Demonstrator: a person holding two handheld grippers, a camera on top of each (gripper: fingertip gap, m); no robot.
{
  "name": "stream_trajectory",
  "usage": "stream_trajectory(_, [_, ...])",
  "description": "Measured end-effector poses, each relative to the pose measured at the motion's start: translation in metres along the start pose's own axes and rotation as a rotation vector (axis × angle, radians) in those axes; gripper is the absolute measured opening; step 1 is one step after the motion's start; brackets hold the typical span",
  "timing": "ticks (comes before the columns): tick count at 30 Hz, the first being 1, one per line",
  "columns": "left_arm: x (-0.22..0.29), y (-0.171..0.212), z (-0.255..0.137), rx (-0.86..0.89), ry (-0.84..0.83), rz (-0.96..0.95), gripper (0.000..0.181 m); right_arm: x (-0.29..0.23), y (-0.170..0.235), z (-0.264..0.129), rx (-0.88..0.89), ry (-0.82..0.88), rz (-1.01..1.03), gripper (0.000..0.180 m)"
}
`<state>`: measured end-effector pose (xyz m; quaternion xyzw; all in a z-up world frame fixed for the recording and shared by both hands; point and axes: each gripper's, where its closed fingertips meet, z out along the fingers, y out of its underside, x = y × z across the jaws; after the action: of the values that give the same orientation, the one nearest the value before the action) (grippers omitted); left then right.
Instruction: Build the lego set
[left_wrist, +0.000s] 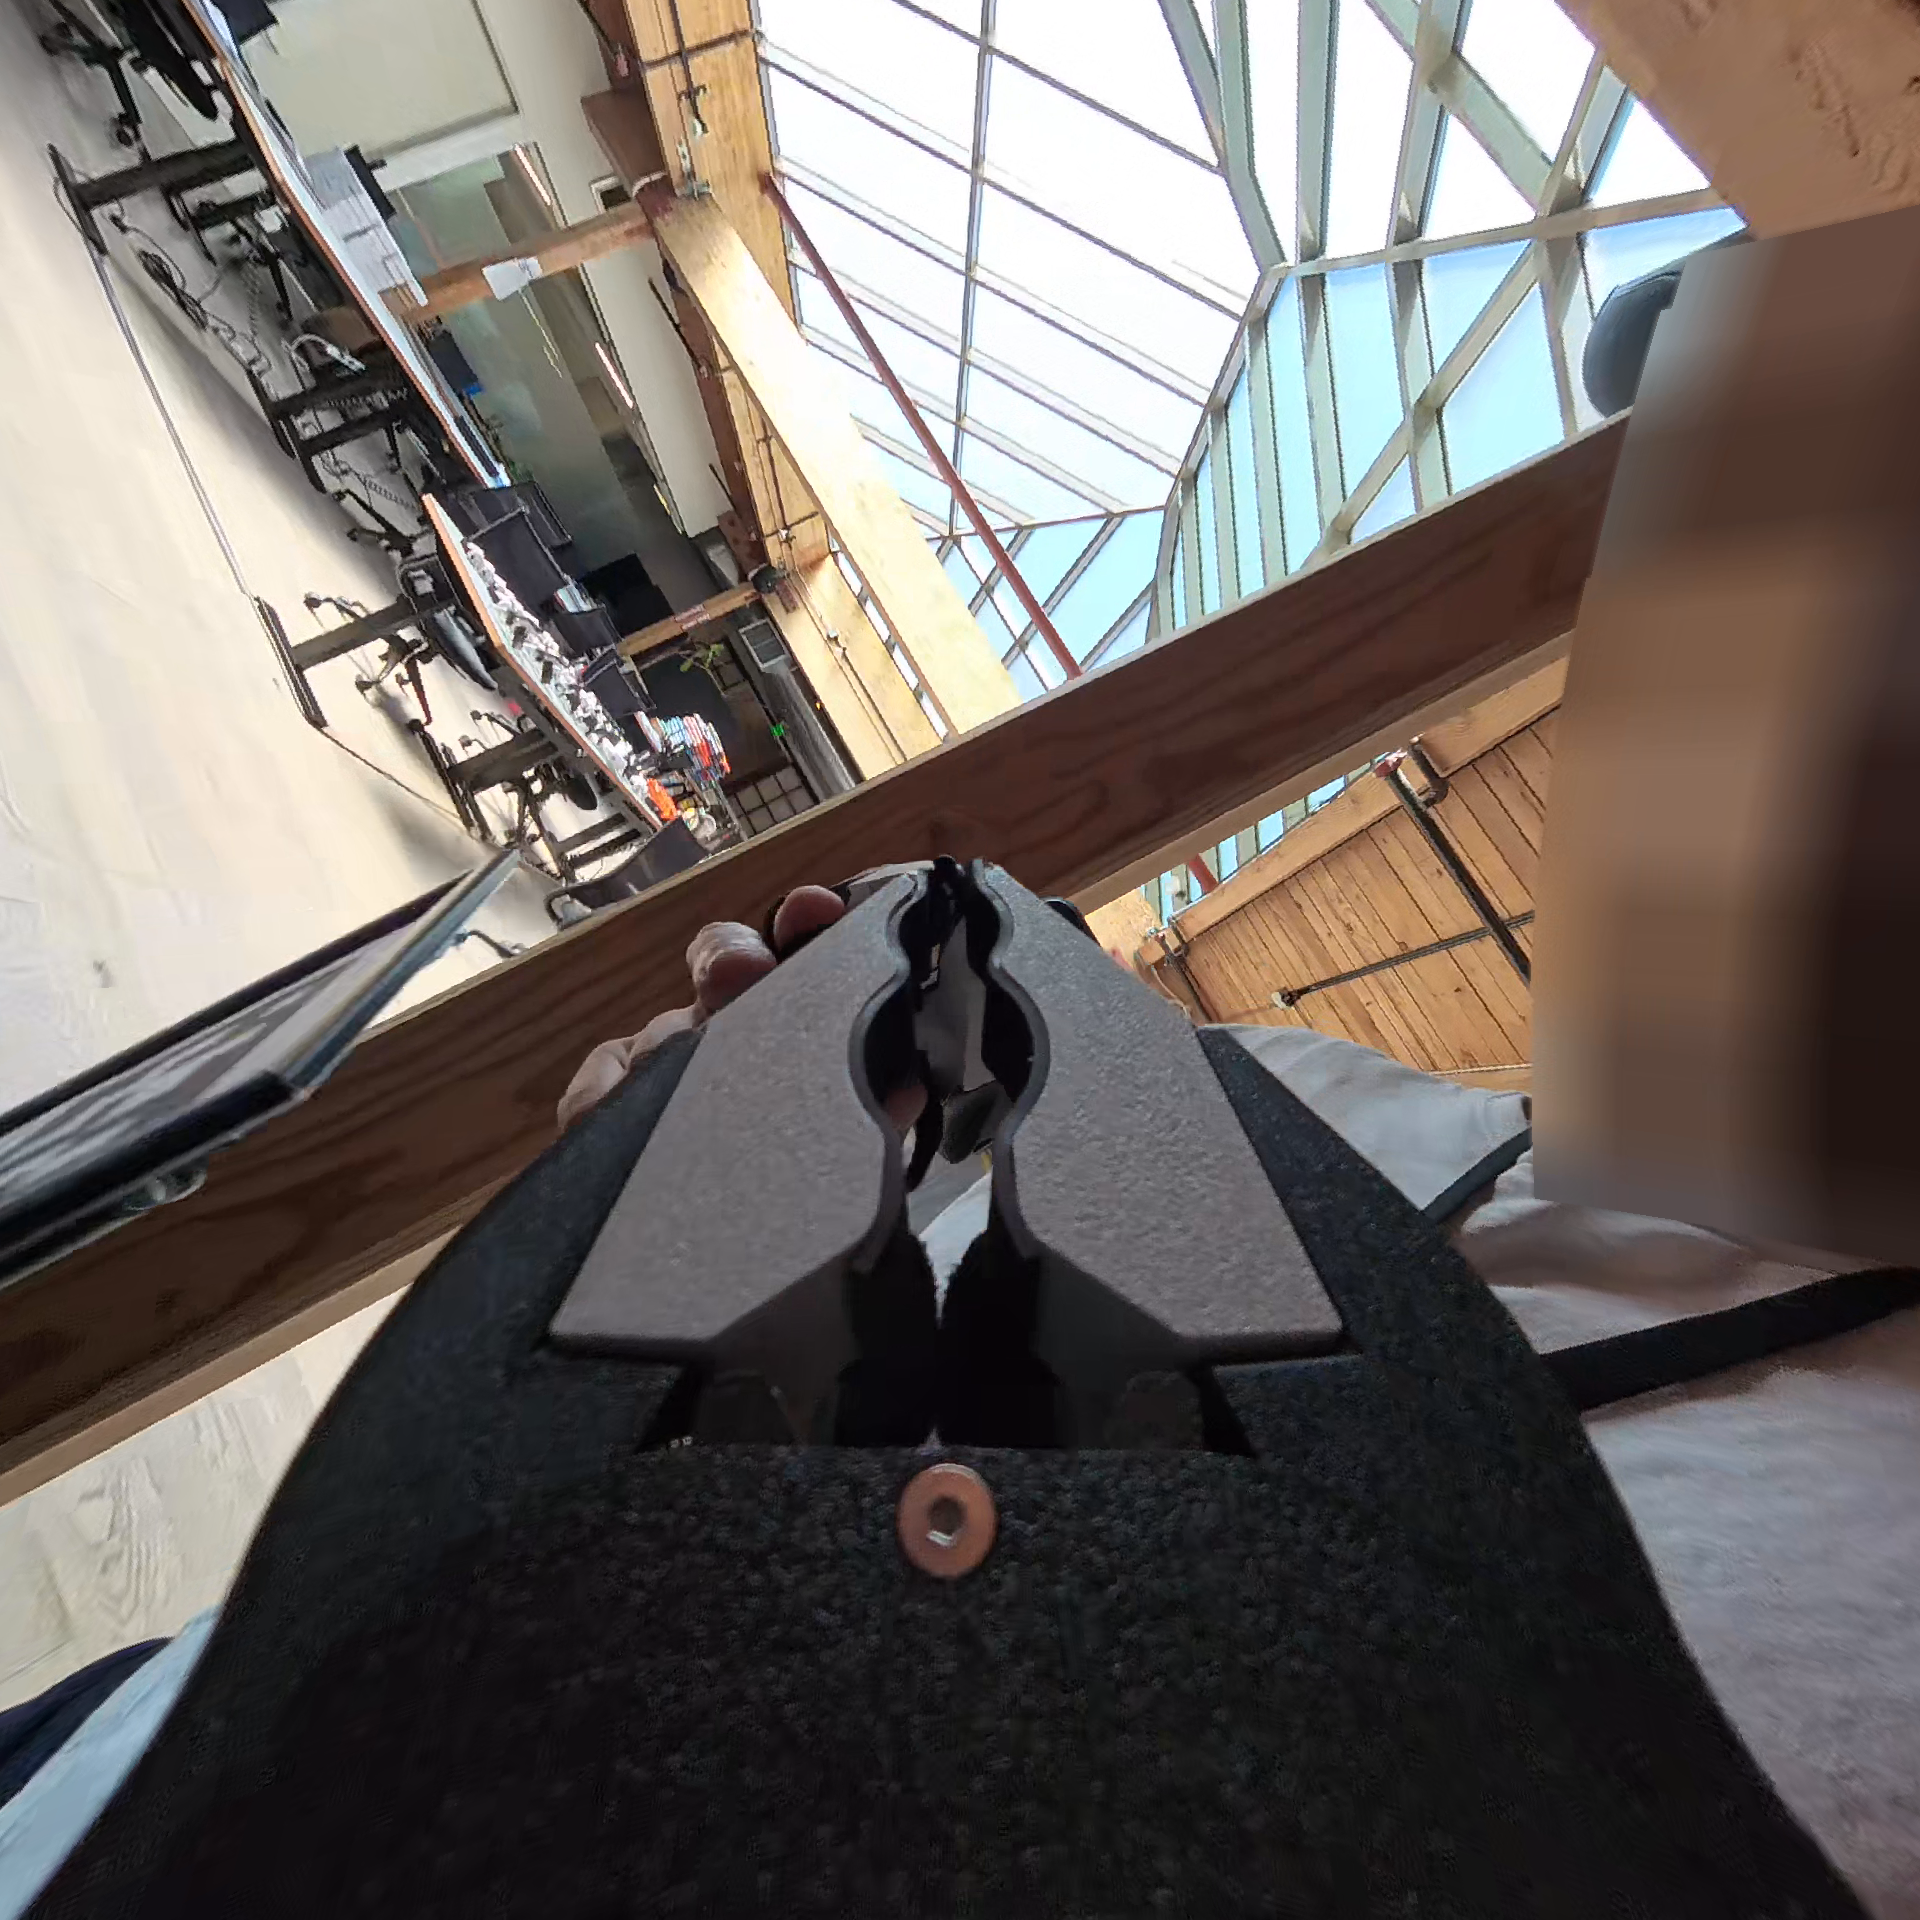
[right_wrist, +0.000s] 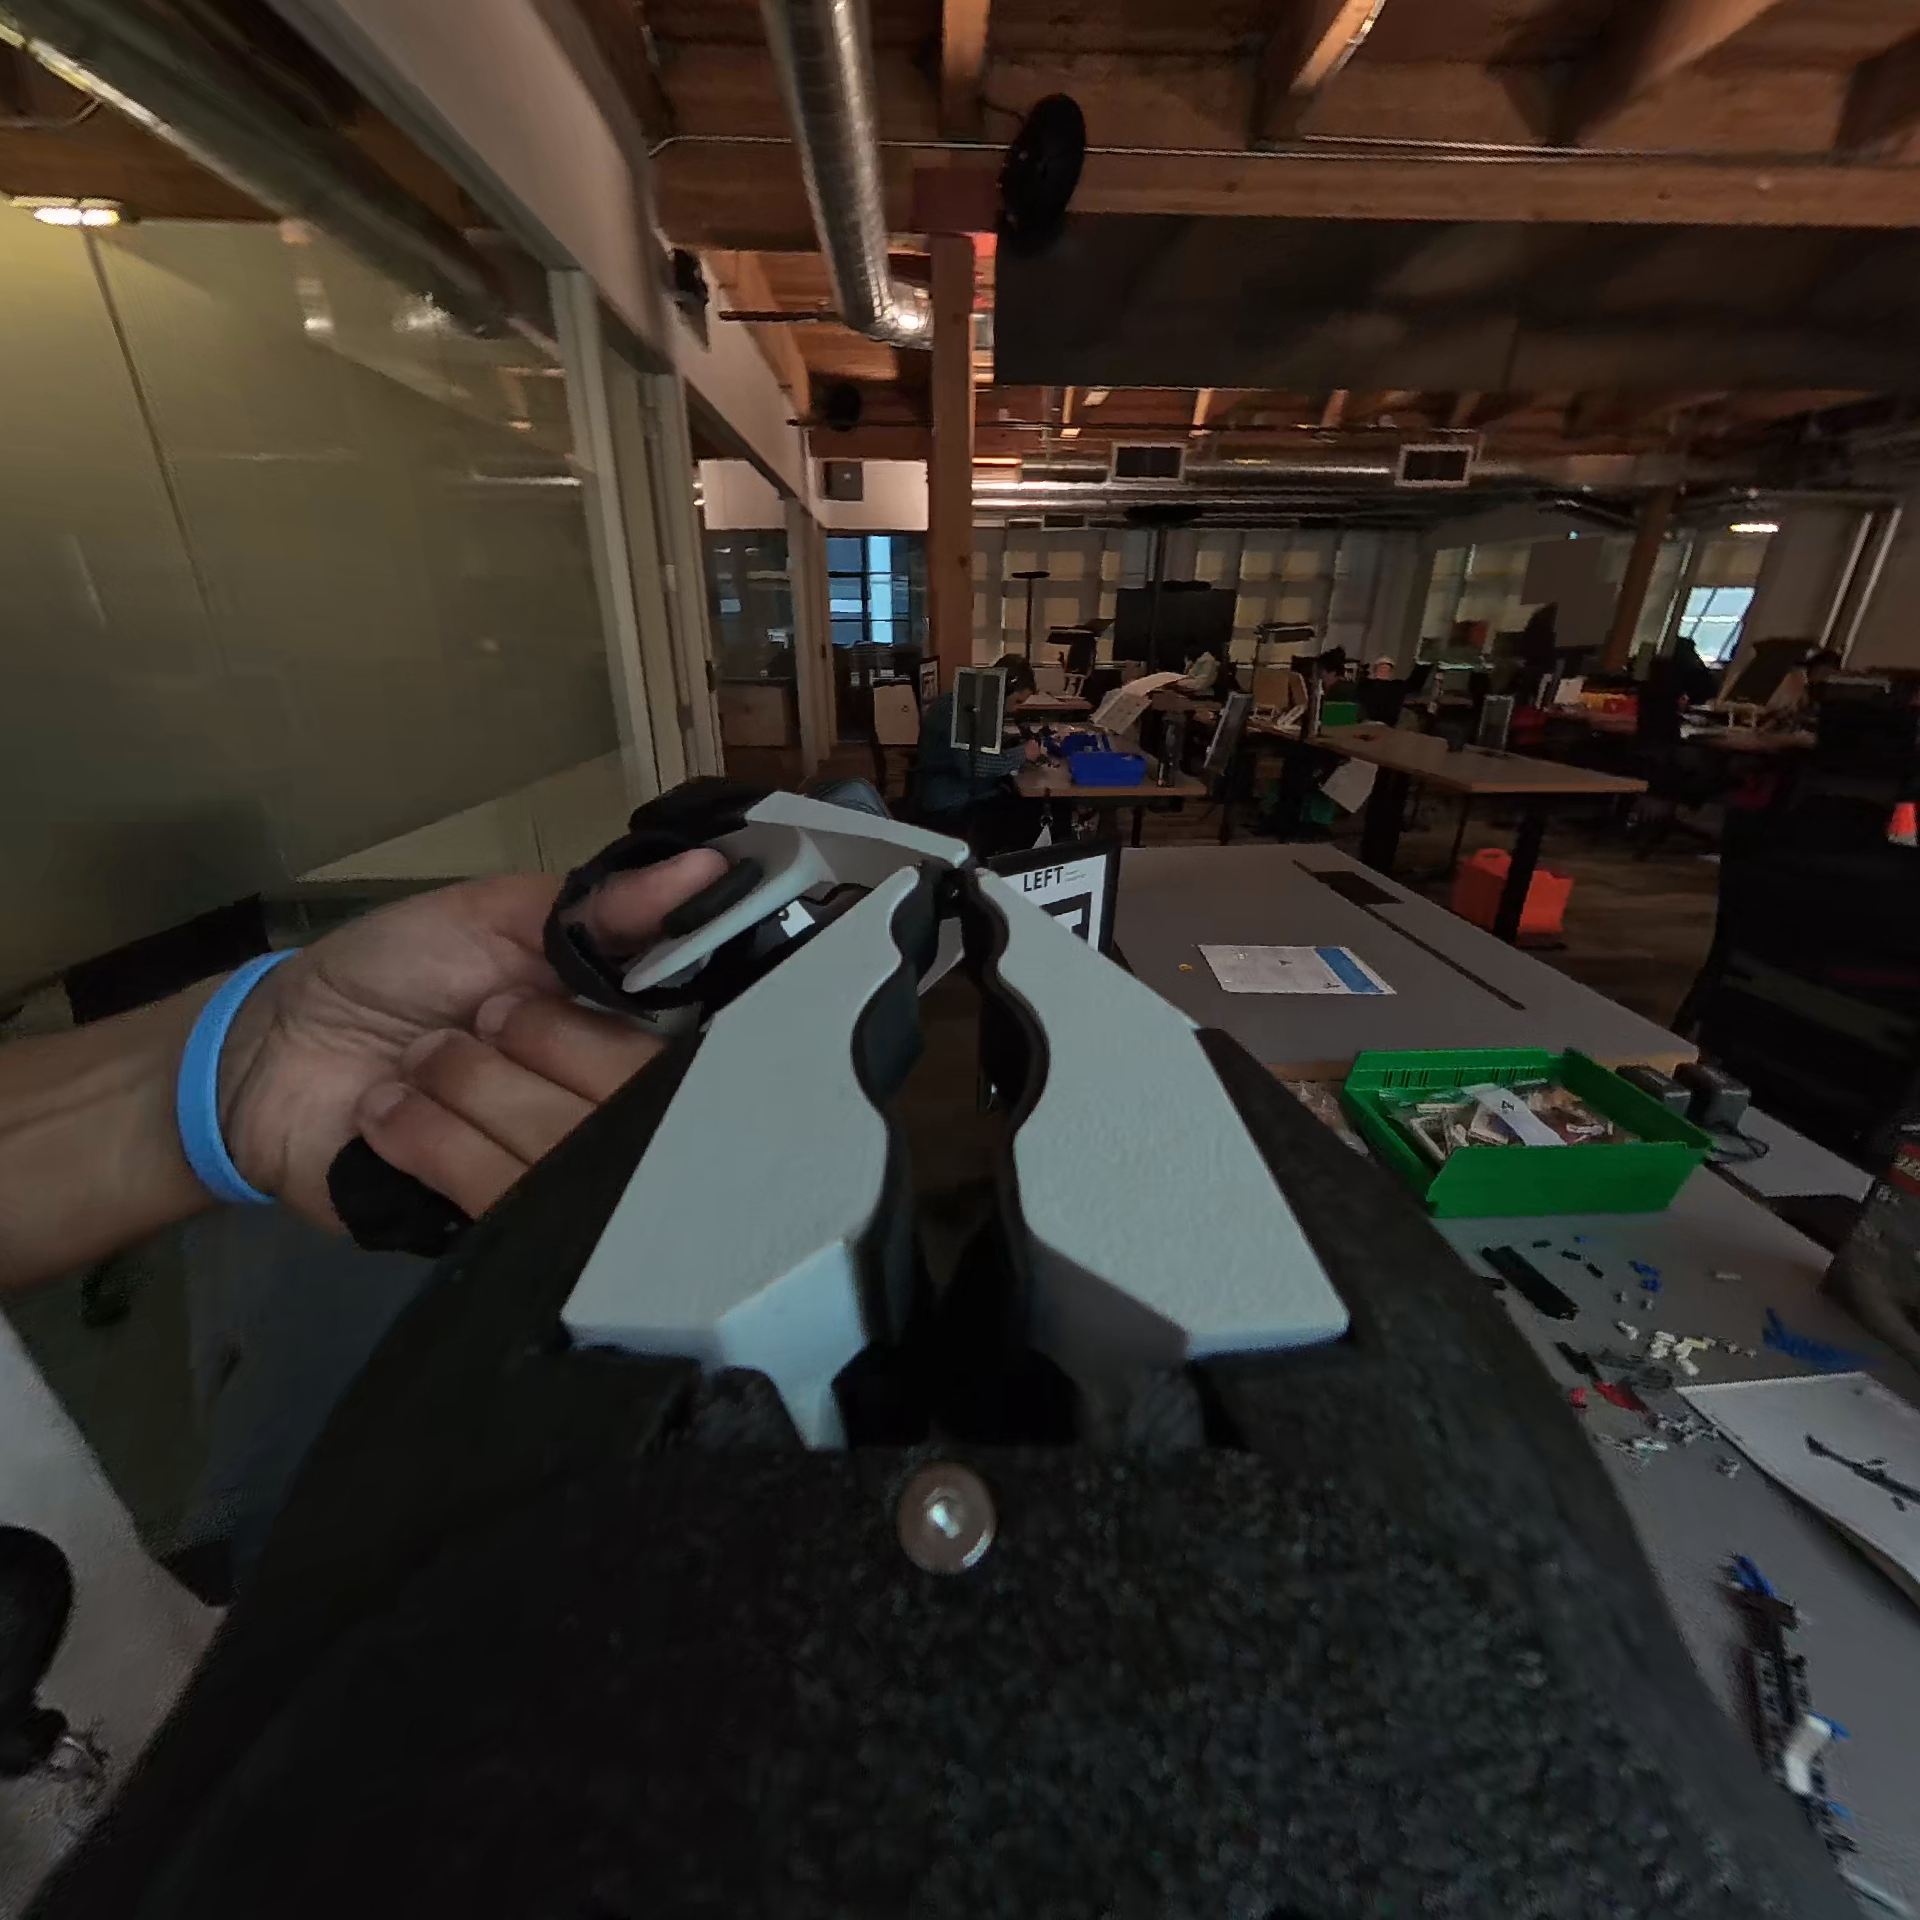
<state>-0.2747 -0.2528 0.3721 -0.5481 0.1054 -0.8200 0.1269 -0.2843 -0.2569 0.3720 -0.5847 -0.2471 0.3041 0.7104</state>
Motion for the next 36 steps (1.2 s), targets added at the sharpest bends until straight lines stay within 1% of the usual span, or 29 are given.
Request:
stream_trajectory(2, [-0.006,-0.030,-0.006,-0.073,-0.015,0.000,0.003,0.019,0.002,0.028,0.021,0.058,0.056,0.001])
stream_trajectory(4, [-0.016,-0.053,-0.011,-0.151,-0.038,-0.006,0.003,0.035,0.009,0.047,0.044,0.111,0.072,0.003])
stream_trajectory(7, [-0.039,-0.078,-0.020,-0.231,-0.065,-0.006,0.004,0.057,0.028,0.068,0.077,0.156,0.160,0.003])
stream_trajectory(9, [-0.059,-0.087,-0.027,-0.290,-0.053,-0.022,0.007,0.070,0.046,0.075,0.103,0.207,0.172,0.002])
stream_trajectory(11, [-0.086,-0.092,-0.037,-0.346,-0.042,-0.038,0.011,0.080,0.075,0.079,0.099,0.268,0.138,0.003])
stream_trajectory(13, [-0.119,-0.093,-0.050,-0.400,-0.034,-0.054,0.010,0.087,0.109,0.078,0.102,0.329,0.101,0.003])
stream_trajectory(15, [-0.158,-0.084,-0.066,-0.485,-0.036,-0.045,0.002,0.091,0.147,0.074,0.118,0.380,0.067,0.003])
stream_trajectory(17, [-0.196,-0.072,-0.085,-0.558,-0.027,-0.046,0.002,0.092,0.191,0.068,0.116,0.439,0.019,0.002])
stream_trajectory(20, [-0.247,-0.052,-0.122,-0.664,0.029,-0.056,0.003,0.085,0.255,0.064,0.117,0.503,-0.062,0.002])
stream_trajectory(23, [-0.294,-0.036,-0.174,-0.761,0.098,-0.042,0.006,0.069,0.323,0.073,0.058,0.551,-0.137,0.002])
stream_trajectory(26, [-0.331,-0.016,-0.243,-0.876,0.167,-0.004,0.014,0.039,0.395,0.090,-0.039,0.552,-0.200,0.002])
stream_trajectory(28, [-0.350,-0.002,-0.295,-0.954,0.203,0.023,0.014,0.012,0.436,0.106,-0.090,0.549,-0.199,0.003])
stream_trajectory(29, [-0.355,0.001,-0.316,-0.962,0.213,0.019,0.014,0.000,0.451,0.115,-0.110,0.570,-0.199,0.003])
stream_trajectory(31, [-0.359,-0.001,-0.346,-0.924,0.216,0.000,0.017,-0.023,0.471,0.137,-0.115,0.607,-0.126,0.003])
stream_trajectory(32, [-0.354,-0.004,-0.360,-0.905,0.234,-0.026,0.016,-0.032,0.474,0.148,-0.144,0.610,-0.130,0.003])
stream_trajectory(34, [-0.351,-0.018,-0.381,-0.849,0.241,0.009,0.012,-0.039,0.471,0.161,-0.203,0.634,-0.161,0.003])
stream_trajectory(36, [-0.350,-0.039,-0.397,-0.788,0.250,0.060,0.011,-0.042,0.466,0.173,-0.194,0.614,-0.098,0.003])
